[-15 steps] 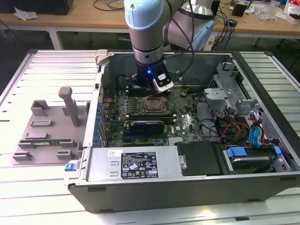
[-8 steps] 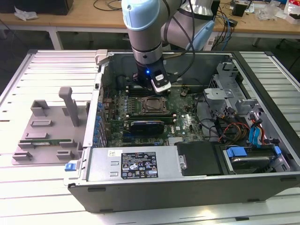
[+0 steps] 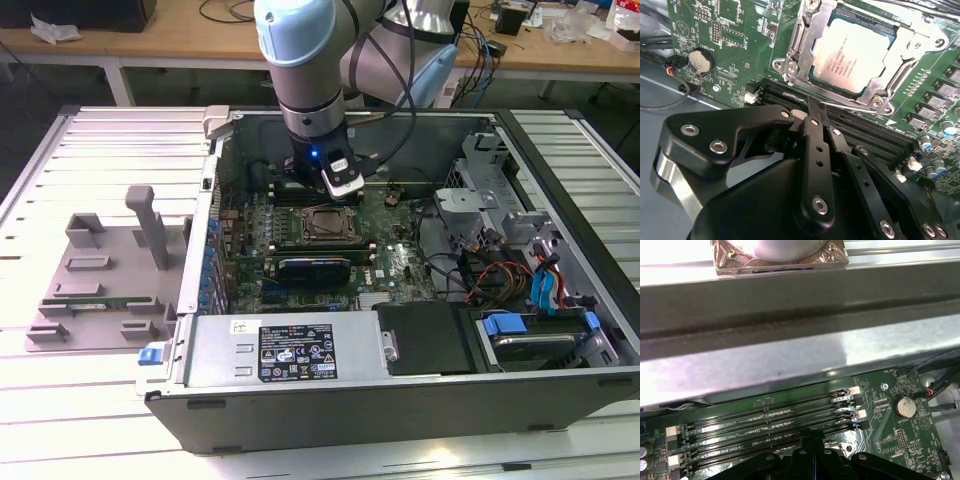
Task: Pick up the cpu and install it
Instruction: 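Install the first cpu locking lever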
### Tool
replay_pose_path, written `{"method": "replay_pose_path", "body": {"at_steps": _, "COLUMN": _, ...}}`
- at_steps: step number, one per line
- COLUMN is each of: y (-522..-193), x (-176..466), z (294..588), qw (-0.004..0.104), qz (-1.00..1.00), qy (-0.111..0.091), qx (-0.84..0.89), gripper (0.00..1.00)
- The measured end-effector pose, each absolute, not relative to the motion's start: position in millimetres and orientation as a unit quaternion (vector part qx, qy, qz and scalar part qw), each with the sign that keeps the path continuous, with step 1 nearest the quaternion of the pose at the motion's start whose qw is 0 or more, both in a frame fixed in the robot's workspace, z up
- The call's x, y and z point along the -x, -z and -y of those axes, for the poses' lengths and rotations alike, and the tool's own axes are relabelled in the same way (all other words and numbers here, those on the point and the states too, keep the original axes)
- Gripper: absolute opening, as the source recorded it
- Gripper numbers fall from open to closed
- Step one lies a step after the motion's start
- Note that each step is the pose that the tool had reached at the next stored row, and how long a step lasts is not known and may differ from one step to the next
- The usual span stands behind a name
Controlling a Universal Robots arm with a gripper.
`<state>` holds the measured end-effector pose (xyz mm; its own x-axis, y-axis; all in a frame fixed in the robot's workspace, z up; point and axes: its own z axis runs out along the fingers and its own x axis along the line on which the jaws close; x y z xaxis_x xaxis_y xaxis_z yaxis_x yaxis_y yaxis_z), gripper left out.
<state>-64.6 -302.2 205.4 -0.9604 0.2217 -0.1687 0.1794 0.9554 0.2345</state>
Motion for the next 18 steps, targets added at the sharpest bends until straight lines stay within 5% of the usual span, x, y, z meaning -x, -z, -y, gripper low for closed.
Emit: {"method": "replay_pose_path", "body": {"at_steps": 18, "y": -204.3, "x": 66.3, "z": 299.2, "qw": 0.105, "qz": -0.984, "qy": -0.1, "qx": -0.108, "gripper": 0.11}}
